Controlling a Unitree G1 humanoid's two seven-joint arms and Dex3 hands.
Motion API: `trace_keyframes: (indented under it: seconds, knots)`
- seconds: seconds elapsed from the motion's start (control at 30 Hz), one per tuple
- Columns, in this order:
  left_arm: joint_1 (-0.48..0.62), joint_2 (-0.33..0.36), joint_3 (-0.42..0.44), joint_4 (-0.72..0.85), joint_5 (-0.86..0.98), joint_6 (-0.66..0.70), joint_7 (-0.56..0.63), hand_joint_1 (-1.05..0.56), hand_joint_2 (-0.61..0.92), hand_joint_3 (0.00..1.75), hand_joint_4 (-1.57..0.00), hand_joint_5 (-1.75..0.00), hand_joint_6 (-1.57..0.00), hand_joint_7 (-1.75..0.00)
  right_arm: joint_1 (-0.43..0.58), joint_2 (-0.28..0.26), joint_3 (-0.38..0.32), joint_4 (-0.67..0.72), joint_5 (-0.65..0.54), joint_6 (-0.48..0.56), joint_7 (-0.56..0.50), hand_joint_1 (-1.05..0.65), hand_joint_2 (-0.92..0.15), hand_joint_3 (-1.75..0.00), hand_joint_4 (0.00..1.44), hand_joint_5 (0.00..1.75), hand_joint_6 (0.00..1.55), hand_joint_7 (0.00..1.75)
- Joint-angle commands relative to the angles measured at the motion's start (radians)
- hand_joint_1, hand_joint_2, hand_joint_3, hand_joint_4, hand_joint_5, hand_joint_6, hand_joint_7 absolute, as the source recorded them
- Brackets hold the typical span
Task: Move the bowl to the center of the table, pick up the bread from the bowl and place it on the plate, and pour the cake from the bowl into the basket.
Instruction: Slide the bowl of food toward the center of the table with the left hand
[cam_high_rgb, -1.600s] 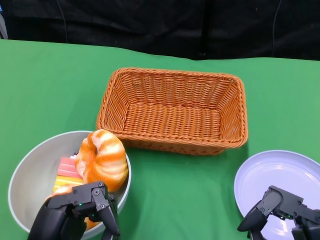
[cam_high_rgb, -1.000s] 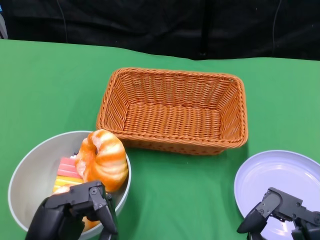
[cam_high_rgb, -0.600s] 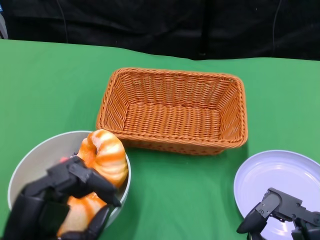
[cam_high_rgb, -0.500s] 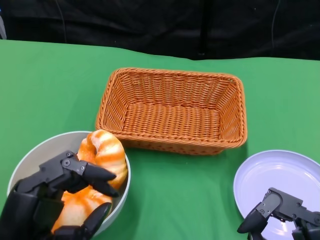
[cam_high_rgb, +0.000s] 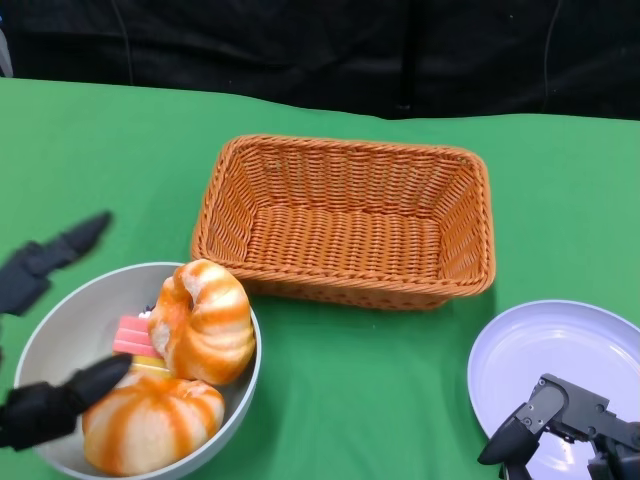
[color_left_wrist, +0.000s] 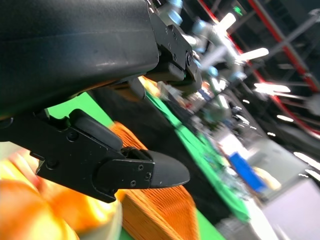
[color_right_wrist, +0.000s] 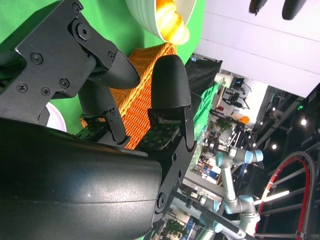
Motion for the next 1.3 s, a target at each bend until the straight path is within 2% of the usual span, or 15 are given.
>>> trace_keyframes:
  seconds: [0.03, 0.13, 0.33, 0.43, 0.57, 0.73, 0.87, 1.0, 1.17, 1.3]
  knots:
    - [-0.011, 0.022, 0.011, 0.016, 0.011, -0.005, 0.025, -0.71, 0.92, 0.5, 0.0, -0.38, -0.19, -0.07, 0.002, -0.008, -0.001, -0.002, 0.008, -0.007, 0.002, -0.06, -0.32, -1.45, 0.72, 1.67, 0.76, 1.4]
    - [-0.014, 0.059, 0.025, 0.037, 0.056, 0.036, 0.033, -0.69, 0.92, 0.55, 0.0, -0.22, -0.13, -0.04, 0.004, -0.007, -0.002, -0.003, 0.004, -0.006, 0.0, -0.06, -0.32, -1.45, 0.71, 1.67, 0.76, 1.39]
    - [0.013, 0.099, 0.02, -0.027, 0.081, 0.247, 0.022, -0.72, 0.92, 0.56, 0.0, -0.06, -0.07, -0.01, 0.013, -0.007, 0.001, -0.015, 0.009, 0.004, 0.006, -0.06, -0.32, -1.45, 0.7, 1.67, 0.76, 1.39]
    - [0.016, 0.115, 0.016, -0.048, 0.101, 0.322, 0.02, -0.69, 0.92, 0.54, 0.0, -0.05, -0.06, 0.0, 0.011, -0.007, 0.001, -0.012, 0.008, 0.001, 0.005, -0.06, -0.32, -1.45, 0.7, 1.67, 0.75, 1.39]
    - [0.012, 0.138, 0.007, -0.091, 0.105, 0.51, -0.001, -0.64, 0.92, 0.49, 0.0, -0.03, -0.05, 0.0, 0.011, -0.007, 0.001, -0.012, 0.009, 0.001, 0.007, -0.06, -0.33, -1.45, 0.7, 1.67, 0.75, 1.39]
    - [0.002, 0.164, -0.012, -0.129, 0.1, 0.679, -0.021, -0.6, 0.92, 0.48, 0.0, 0.0, -0.06, -0.01, 0.014, -0.008, 0.0, -0.018, 0.01, 0.004, 0.008, -0.07, -0.33, -1.44, 0.7, 1.67, 0.75, 1.39]
    - [0.001, 0.175, -0.02, -0.153, 0.096, 0.747, -0.027, -0.59, 0.92, 0.49, 0.0, 0.0, -0.06, 0.0, 0.015, -0.008, 0.0, -0.019, 0.01, 0.006, 0.009, -0.08, -0.33, -1.44, 0.7, 1.67, 0.75, 1.39]
    - [-0.044, 0.244, -0.091, -0.16, 0.198, 1.003, -0.057, -0.58, 0.92, 0.52, 0.0, 0.0, -0.01, 0.0, 0.02, -0.009, 0.002, -0.023, 0.014, 0.01, 0.013, -0.08, -0.34, -1.43, 0.7, 1.67, 0.75, 1.39]
    - [-0.075, 0.275, -0.142, -0.156, 0.237, 1.117, -0.071, -0.56, 0.92, 0.53, 0.0, 0.0, -0.02, -0.01, 0.02, -0.008, -0.001, -0.023, 0.004, 0.008, 0.012, -0.08, -0.34, -1.42, 0.7, 1.67, 0.75, 1.39]
    - [-0.08, 0.282, -0.152, -0.16, 0.24, 1.141, -0.071, -0.55, 0.92, 0.53, 0.0, 0.0, -0.02, -0.01, 0.02, -0.008, -0.002, -0.023, 0.002, 0.008, 0.012, -0.08, -0.34, -1.43, 0.7, 1.67, 0.75, 1.39]
